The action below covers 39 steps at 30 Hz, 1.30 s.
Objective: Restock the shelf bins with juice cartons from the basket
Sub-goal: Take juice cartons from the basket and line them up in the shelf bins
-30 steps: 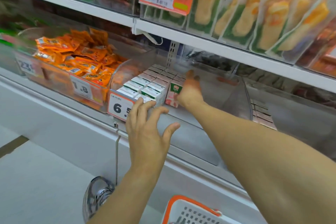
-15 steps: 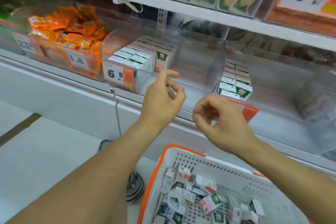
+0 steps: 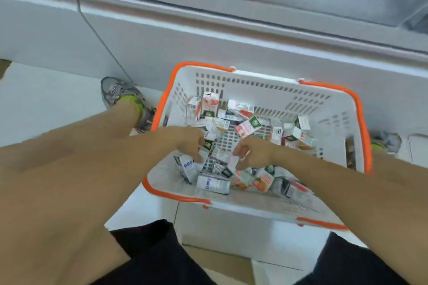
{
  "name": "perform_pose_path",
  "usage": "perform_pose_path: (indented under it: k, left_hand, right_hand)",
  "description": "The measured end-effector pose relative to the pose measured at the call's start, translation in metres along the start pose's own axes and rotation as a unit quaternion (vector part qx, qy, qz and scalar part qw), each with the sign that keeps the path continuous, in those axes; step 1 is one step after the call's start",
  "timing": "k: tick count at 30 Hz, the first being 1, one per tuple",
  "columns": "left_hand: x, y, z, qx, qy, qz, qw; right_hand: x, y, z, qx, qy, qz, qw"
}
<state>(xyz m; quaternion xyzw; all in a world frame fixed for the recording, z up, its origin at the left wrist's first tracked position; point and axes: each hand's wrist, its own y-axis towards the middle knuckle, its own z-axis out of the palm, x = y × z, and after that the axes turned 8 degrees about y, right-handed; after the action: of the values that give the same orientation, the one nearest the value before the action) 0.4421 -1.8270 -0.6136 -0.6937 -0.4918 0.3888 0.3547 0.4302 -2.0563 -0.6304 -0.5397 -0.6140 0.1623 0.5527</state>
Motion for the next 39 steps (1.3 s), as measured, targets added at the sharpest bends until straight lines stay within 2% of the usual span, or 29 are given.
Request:
perform_pose_path:
  k: [3,7,10,12,14,17,20,23,25,29,34,39]
  left_hand:
    - [0.011,0.011,0.018,0.05,0.074,-0.003,0.996]
    - [0.02,0.017,0.027,-0.011,0.127,-0.003,0.992]
    - [0.021,0.015,0.024,-0.011,0.15,0.004,0.989]
    - [0.018,0.009,0.017,-0.015,0.168,0.004,0.986]
    - [0.015,0.003,0.009,-0.059,0.179,-0.005,0.982]
    - [0.008,-0.02,-0.017,-0.115,0.09,-0.045,0.988]
    - [0.002,-0.053,-0.053,-0.124,-0.111,-0.052,0.985]
    - [0.006,-0.095,-0.085,-0.151,-0.276,-0.031,0.949]
    - [0.009,-0.127,-0.103,-0.175,-0.358,0.003,0.917]
    - [0.013,-0.181,-0.122,-0.173,-0.53,0.16,0.814]
    - [0.007,-0.198,-0.121,-0.172,-0.593,0.283,0.734]
    - [0.0,-0.201,-0.125,-0.173,-0.619,0.355,0.679]
  right_hand:
    - [-0.017,0.013,0.024,0.038,0.068,-0.009,0.997]
    - [-0.033,0.029,0.044,-0.006,0.019,-0.014,1.0]
    - [-0.032,0.034,0.054,-0.045,-0.032,-0.034,0.998]
    - [-0.03,0.033,0.054,-0.062,-0.001,-0.028,0.998]
    - [-0.027,0.028,0.044,-0.07,0.073,-0.001,0.995]
    - [-0.018,0.01,0.018,-0.086,0.179,0.031,0.98]
    - [0.006,-0.022,-0.021,-0.087,0.26,0.02,0.961]
    - [0.045,-0.065,-0.069,-0.075,0.323,-0.007,0.944]
    - [0.068,-0.097,-0.102,-0.037,0.347,-0.04,0.936]
    - [0.098,-0.159,-0.145,-0.018,0.392,-0.134,0.91]
    - [0.121,-0.181,-0.149,0.021,0.527,-0.235,0.817]
    - [0.151,-0.18,-0.144,-0.004,0.563,-0.277,0.778]
